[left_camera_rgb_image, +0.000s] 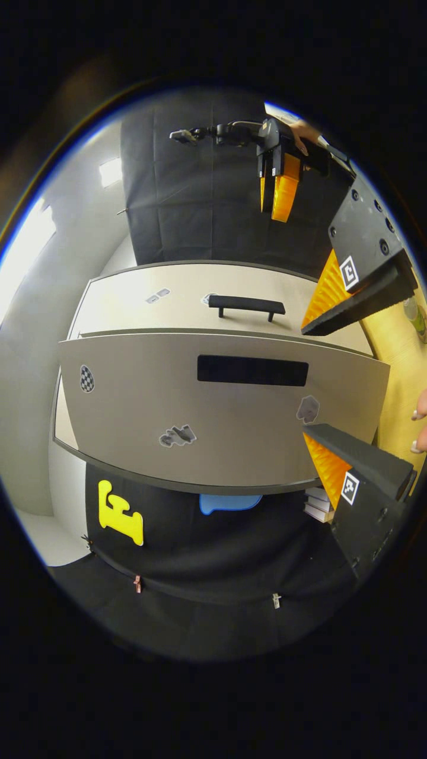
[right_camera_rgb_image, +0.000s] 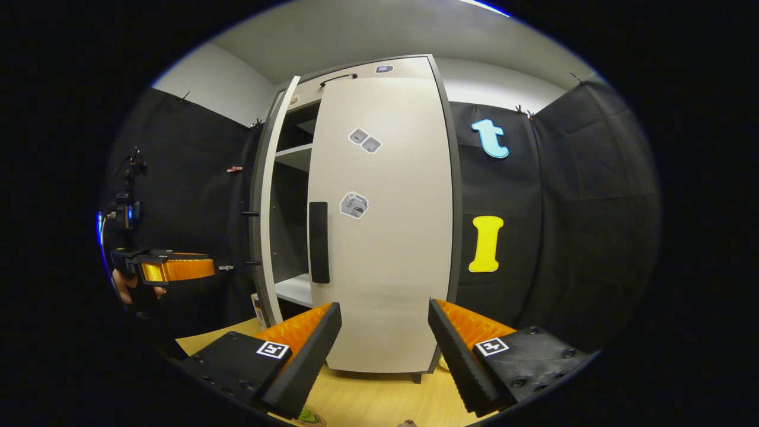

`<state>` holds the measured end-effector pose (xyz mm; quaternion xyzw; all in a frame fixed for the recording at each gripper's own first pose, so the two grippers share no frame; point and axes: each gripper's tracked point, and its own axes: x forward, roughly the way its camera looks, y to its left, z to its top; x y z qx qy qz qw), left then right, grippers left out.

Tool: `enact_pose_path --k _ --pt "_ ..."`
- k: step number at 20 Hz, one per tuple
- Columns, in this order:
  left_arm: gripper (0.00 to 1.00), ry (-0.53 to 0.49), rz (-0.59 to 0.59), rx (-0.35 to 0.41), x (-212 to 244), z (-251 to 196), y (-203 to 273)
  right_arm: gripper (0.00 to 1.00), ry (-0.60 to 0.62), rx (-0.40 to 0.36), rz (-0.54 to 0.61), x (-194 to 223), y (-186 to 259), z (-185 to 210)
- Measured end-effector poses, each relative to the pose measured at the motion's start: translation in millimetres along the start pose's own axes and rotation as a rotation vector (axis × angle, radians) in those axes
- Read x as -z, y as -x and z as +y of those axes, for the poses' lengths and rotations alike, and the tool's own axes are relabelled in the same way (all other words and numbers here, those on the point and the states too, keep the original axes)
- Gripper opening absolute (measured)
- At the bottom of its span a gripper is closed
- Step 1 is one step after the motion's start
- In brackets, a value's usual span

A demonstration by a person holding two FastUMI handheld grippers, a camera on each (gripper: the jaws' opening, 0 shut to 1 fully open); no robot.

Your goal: Grasp the bottle in the cabinet with the left hand and place it on the coaster, then close the right door with the right hand and the left door with the left hand.

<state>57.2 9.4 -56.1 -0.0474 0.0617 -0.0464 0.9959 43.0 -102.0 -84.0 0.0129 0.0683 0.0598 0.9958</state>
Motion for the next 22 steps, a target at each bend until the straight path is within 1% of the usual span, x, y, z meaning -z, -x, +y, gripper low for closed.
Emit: enact_pose_path --k 3,6,7,8,9,12,17,22 --pt "0.95 0.004 -0.006 0.002 -0.3 0.3 -0.4 0.98 0.001 0.006 0.006 2.5 -5.1 1.9" --pt "0.95 -0.015 0.008 -0.029 -6.0 5.5 -2.4 0.98 0.070 0.011 -0.035 -0.4 -11.9 1.9" --pt "0.97 -0.018 -0.007 -0.028 -12.4 4.4 -4.3 0.98 0.081 0.005 -0.027 1.7 -13.5 2.5" --pt "0.95 -0.014 -0.015 -0.030 -12.4 3.7 -4.7 0.98 0.080 -0.002 -0.020 1.9 -13.7 4.3" --pt "0.95 -0.011 -0.016 -0.038 -12.2 3.4 -3.6 0.98 0.074 -0.002 -0.032 -3.2 -13.1 4.8" --pt "0.95 -0.015 -0.021 -0.029 -14.0 -2.2 -2.8 0.98 0.059 0.008 -0.069 -13.9 -11.1 6.5" --pt "0.95 -0.007 -0.038 -0.030 -16.9 -0.9 -0.2 0.98 0.045 0.021 -0.063 -14.1 -9.6 2.2" --pt "0.95 -0.003 -0.024 -0.047 -12.3 0.5 -1.4 0.98 0.038 0.030 -0.066 -15.7 -10.5 3.4"
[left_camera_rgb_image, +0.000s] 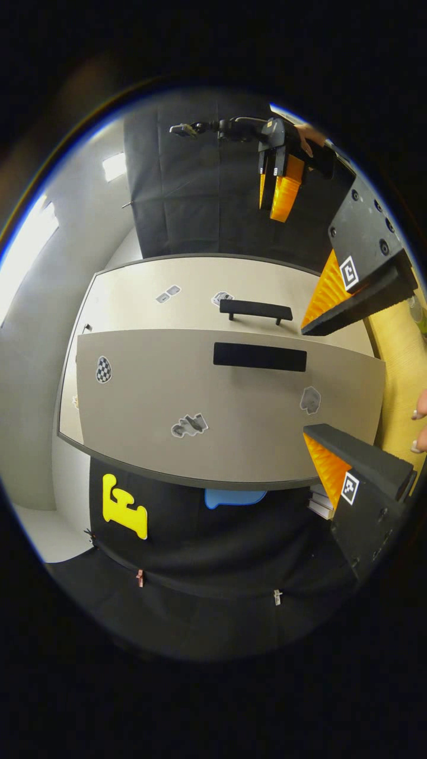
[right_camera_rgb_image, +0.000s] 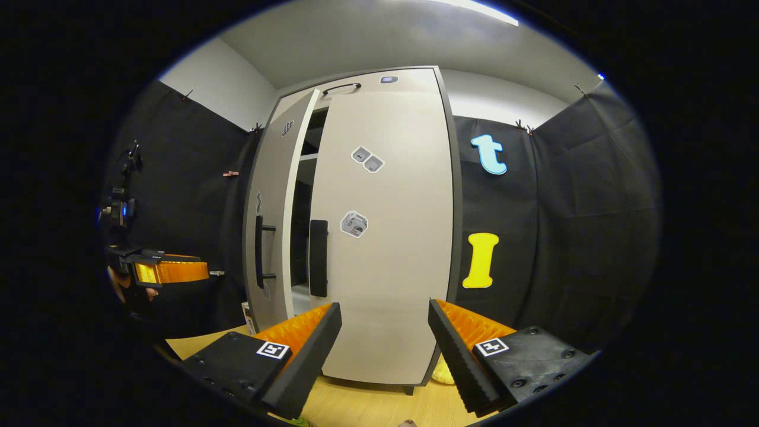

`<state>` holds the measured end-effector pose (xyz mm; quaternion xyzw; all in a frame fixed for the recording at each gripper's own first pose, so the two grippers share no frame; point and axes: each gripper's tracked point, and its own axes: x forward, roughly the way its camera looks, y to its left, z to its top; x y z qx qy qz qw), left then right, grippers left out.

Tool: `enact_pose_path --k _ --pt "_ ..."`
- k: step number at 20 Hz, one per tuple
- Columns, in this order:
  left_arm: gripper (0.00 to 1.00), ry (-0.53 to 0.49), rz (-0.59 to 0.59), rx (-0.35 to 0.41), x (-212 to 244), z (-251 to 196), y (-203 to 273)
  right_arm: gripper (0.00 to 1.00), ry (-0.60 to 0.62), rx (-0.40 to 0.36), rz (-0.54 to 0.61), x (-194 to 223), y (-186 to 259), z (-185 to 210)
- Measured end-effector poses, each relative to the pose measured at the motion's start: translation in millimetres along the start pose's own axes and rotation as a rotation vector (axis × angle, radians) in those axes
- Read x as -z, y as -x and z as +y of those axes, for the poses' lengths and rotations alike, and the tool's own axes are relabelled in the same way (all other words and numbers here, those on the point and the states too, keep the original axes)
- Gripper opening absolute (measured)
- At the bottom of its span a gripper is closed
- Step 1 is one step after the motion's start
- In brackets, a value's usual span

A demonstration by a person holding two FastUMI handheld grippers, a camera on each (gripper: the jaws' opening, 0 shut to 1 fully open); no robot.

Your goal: Grasp the bottle in the cabinet with the left hand and place it on the coaster, then close the right door with the right hand and the left door with the left hand.

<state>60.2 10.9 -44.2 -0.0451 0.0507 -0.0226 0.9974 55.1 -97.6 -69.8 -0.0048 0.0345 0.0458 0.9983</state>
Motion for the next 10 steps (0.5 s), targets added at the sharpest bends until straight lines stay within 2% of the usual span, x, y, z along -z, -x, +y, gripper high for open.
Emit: enact_pose_path --k 6,7,10 --pt "0.92 0.004 -0.009 -0.015 -0.3 2.6 -1.5 0.98 0.005 -0.001 0.009 1.1 -1.7 5.9" --pt "0.95 0.003 -0.010 -0.019 0.5 3.8 -2.4 0.98 0.005 -0.004 0.009 0.8 -1.7 7.4" --pt "0.95 0.012 -0.008 -0.016 2.0 2.8 -3.7 0.98 0.007 -0.001 0.014 1.2 -1.1 9.1"
